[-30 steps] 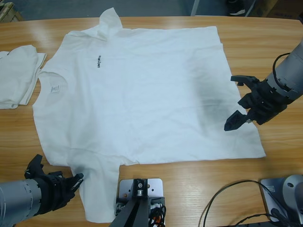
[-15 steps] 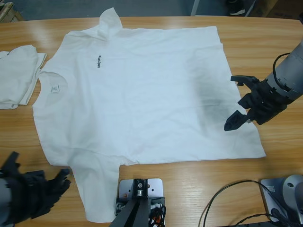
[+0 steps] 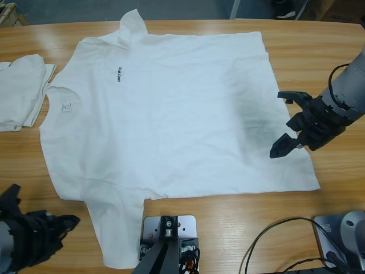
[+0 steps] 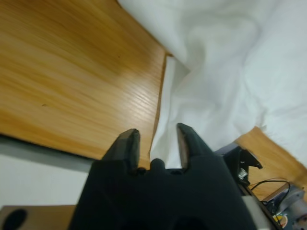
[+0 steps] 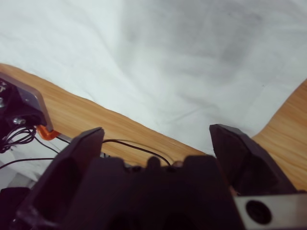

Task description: Fold clothes

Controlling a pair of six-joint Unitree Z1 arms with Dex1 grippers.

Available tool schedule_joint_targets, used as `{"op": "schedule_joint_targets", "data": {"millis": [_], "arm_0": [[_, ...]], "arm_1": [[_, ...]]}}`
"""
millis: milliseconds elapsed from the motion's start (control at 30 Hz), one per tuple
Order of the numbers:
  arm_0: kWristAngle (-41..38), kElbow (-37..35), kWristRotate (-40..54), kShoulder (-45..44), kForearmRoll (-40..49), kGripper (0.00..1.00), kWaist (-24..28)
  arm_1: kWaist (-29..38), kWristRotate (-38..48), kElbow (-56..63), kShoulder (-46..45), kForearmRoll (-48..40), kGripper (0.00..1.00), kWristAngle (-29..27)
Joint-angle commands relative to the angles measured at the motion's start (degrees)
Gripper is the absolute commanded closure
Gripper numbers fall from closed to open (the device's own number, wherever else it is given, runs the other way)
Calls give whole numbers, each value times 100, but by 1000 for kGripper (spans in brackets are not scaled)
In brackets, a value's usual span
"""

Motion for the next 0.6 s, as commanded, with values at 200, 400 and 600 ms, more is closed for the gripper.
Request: {"op": "schedule_joint_targets", "data": {"millis": [200,400,600], "arm_0": [[165,1101,-134,757,-1883,334,-408],[165,1195,-209,259,-1526,335,-407],[146,1186,-306,156,-1296,343,-347]], "arm_1": [[73,-77,33,291,-47,96,73],[73,-109,5,376,-47,96,73],[73,-111,-4,408,-47,96,76]]}}
